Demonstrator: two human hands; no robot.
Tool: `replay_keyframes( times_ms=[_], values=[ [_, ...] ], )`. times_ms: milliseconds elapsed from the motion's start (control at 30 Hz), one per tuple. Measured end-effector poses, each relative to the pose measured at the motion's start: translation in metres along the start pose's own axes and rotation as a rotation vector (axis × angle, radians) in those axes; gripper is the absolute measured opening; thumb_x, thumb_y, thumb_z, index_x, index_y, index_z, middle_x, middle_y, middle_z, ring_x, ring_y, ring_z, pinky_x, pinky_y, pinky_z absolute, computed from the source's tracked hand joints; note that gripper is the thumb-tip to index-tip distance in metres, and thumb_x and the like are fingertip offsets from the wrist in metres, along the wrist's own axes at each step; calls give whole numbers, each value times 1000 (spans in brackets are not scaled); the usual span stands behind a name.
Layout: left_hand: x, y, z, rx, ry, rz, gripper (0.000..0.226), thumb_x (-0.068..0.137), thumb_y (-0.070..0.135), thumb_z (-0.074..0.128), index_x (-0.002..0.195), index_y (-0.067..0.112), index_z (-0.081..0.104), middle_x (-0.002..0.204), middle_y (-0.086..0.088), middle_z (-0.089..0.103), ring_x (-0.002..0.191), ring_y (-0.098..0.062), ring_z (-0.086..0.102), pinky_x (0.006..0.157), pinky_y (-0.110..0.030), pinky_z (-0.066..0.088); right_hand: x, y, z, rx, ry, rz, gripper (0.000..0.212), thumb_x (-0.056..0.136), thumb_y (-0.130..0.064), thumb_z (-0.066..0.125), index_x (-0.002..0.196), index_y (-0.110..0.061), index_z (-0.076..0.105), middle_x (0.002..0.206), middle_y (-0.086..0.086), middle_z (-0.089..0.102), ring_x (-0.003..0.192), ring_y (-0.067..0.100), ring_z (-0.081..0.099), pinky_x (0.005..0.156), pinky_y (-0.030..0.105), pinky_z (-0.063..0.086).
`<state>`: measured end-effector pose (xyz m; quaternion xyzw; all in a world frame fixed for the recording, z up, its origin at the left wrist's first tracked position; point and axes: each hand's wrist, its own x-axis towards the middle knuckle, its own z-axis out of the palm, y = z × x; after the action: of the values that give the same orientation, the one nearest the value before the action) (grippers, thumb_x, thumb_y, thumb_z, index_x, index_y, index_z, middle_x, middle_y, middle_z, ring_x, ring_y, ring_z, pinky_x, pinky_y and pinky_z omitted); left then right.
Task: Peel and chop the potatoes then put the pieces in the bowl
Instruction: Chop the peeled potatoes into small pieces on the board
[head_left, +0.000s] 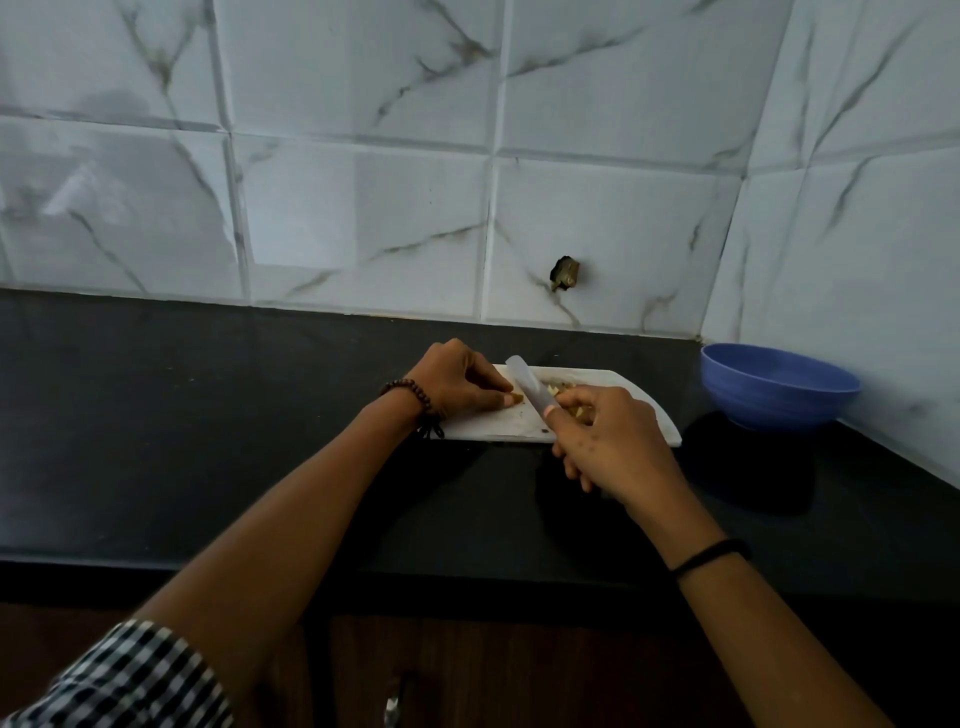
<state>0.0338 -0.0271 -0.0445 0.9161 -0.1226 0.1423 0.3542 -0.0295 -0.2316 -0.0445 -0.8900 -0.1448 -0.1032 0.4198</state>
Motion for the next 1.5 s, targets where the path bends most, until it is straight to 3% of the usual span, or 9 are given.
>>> replay_keyframes(
  times_ms=[367, 667, 833, 967, 1033, 1167, 1267, 1400, 1500],
  values=[
    [-2, 4, 3, 72, 57, 88, 17, 75, 27, 81, 89, 17, 79, 86, 8, 75, 82, 5, 65, 78, 0, 45, 2, -1, 1, -51, -27, 32, 21, 101, -32, 53, 111, -22, 69, 72, 8, 71, 40, 6, 52, 36, 15, 38],
    [-3, 6, 4, 112, 77, 119, 16, 77, 26, 79, 89, 15, 79, 86, 6, 75, 79, 1, 65, 72, -2, 46, 6, -1, 3, -144, -21, 42, 24, 100, -32, 54, 104, -15, 72, 67, 6, 67, 34, 3, 49, 36, 15, 37],
    [-2, 6, 3, 114, 70, 124, 17, 77, 26, 79, 89, 15, 79, 85, 4, 75, 80, -1, 66, 77, -9, 51, 9, -4, 3, -198, -55, 21, 25, 101, -30, 53, 108, -14, 71, 69, 7, 67, 38, 6, 52, 39, 18, 39],
    [-2, 5, 2, 109, 56, 120, 16, 77, 26, 79, 89, 16, 79, 86, 5, 75, 80, 0, 66, 77, -10, 51, 12, -11, 3, -311, -72, -6, 26, 100, -29, 53, 92, -10, 68, 67, 5, 64, 44, 11, 54, 46, 23, 43],
    [-2, 5, 2, 108, 59, 118, 15, 77, 26, 79, 89, 17, 79, 86, 5, 75, 80, -1, 66, 77, -11, 51, 13, -17, 5, -394, -71, -26, 27, 100, -29, 53, 88, -9, 66, 70, 4, 60, 51, 13, 53, 50, 25, 43],
    [-3, 5, 3, 86, 57, 110, 13, 77, 25, 79, 87, 17, 79, 85, 6, 75, 80, 0, 66, 79, -14, 53, 8, -29, 6, -540, -85, -40, 19, 99, -28, 53, 96, -10, 60, 91, 9, 55, 64, 14, 46, 49, 22, 28],
    [-5, 6, 2, 67, 51, 103, 13, 77, 24, 79, 88, 17, 78, 86, 6, 75, 81, -1, 66, 80, -15, 54, -2, -37, 1, -634, -121, -53, 20, 99, -23, 55, 109, -7, 60, 100, 11, 54, 74, 15, 43, 49, 21, 24],
    [-6, 5, 0, 51, 43, 85, 15, 78, 23, 79, 91, 15, 78, 90, 5, 75, 84, -2, 66, 75, -5, 49, -14, -40, -9, -678, -180, -45, 22, 99, -22, 57, 114, -7, 61, 100, 4, 56, 79, 14, 53, 58, 21, 39],
    [-5, 4, 0, 59, 57, 74, 15, 78, 22, 79, 90, 14, 78, 91, 4, 75, 85, -2, 65, 75, -2, 46, -21, -43, -26, -676, -178, -20, 21, 99, -27, 55, 112, -12, 63, 99, 6, 63, 70, 13, 58, 57, 23, 49]
  ],
)
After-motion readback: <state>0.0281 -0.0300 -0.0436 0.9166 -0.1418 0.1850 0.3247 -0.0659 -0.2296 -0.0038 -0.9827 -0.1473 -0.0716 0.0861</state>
